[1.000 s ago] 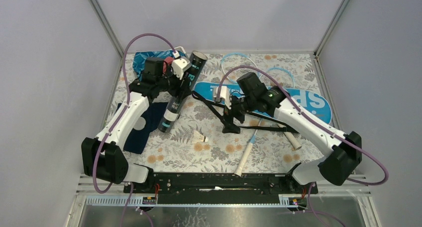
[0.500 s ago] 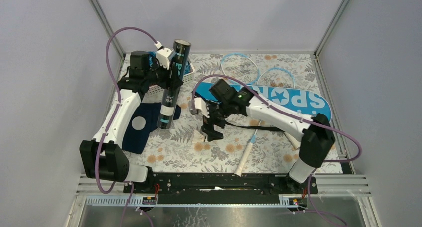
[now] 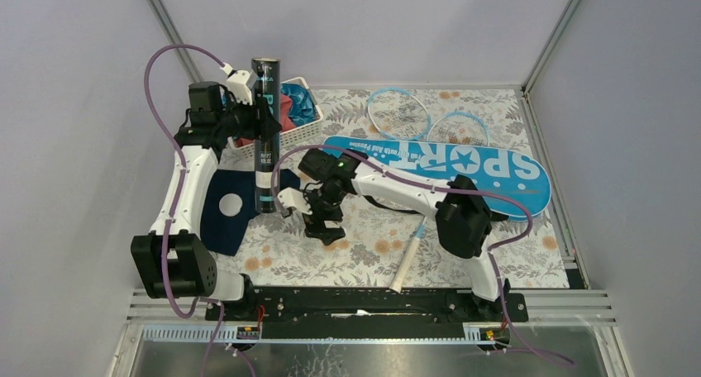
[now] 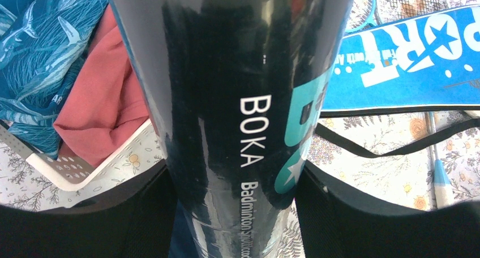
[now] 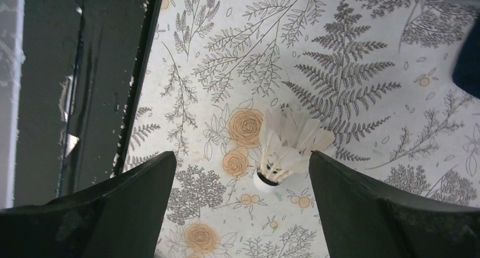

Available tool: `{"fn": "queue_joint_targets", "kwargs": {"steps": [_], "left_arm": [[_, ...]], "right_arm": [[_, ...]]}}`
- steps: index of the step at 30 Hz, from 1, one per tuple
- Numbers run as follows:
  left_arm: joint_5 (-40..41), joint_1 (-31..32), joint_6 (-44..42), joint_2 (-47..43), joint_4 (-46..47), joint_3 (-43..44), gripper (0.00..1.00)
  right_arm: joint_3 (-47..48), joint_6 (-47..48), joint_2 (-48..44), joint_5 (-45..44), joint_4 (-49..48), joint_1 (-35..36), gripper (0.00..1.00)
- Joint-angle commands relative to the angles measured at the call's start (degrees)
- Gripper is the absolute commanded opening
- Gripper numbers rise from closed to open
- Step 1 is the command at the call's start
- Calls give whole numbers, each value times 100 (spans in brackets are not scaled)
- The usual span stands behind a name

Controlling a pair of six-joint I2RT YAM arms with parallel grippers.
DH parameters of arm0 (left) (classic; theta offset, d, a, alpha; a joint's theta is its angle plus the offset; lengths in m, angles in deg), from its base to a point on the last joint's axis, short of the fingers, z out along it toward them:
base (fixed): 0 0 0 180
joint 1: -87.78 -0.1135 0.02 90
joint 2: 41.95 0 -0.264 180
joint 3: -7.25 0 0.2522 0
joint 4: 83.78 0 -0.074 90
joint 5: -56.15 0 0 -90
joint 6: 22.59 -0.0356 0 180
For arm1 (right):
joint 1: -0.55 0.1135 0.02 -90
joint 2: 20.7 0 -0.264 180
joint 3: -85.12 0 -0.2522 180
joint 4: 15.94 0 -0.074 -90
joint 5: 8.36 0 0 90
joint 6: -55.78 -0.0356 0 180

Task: Pack up the badminton gear
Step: Pick up the shuttlecock at the center of the board.

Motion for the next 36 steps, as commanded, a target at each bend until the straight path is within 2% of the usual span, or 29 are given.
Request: {"fn": "queue_joint_targets", "kwargs": {"steps": [1, 7, 11, 14, 19, 23, 25, 29, 36], "left_arm": [[-120, -130, 102, 89, 283, 254, 0], [-123, -215, 50, 112, 208, 292, 0], [-170, -224, 25, 117, 209, 262, 0], [-221, -226, 1, 146, 208, 284, 0], [-334, -224, 4, 235, 209, 356, 1], [-438, -228, -2, 287, 208, 382, 1], [-499, -223, -45, 302, 207, 386, 1], [-679, -215, -147, 325, 201, 393, 2], [-868, -22, -390, 365, 83, 400, 2]], "right_arm": [[592, 623, 431, -249, 633, 212, 94], [1411, 1042, 1134, -444, 1260, 323, 89], [1741, 1291, 1535, -860, 1616, 337, 80], [1762, 1418, 1645, -1188, 1853, 338, 69], [1637, 1497, 1532, -1757, 2076, 338, 41], [1509, 1458, 1334, -2026, 2137, 313, 14], [1398, 1370, 1156, -2052, 2101, 276, 7], [1237, 1076, 720, -1939, 2024, 68, 0], [884, 372, -300, -1179, 1648, -722, 0]]}}
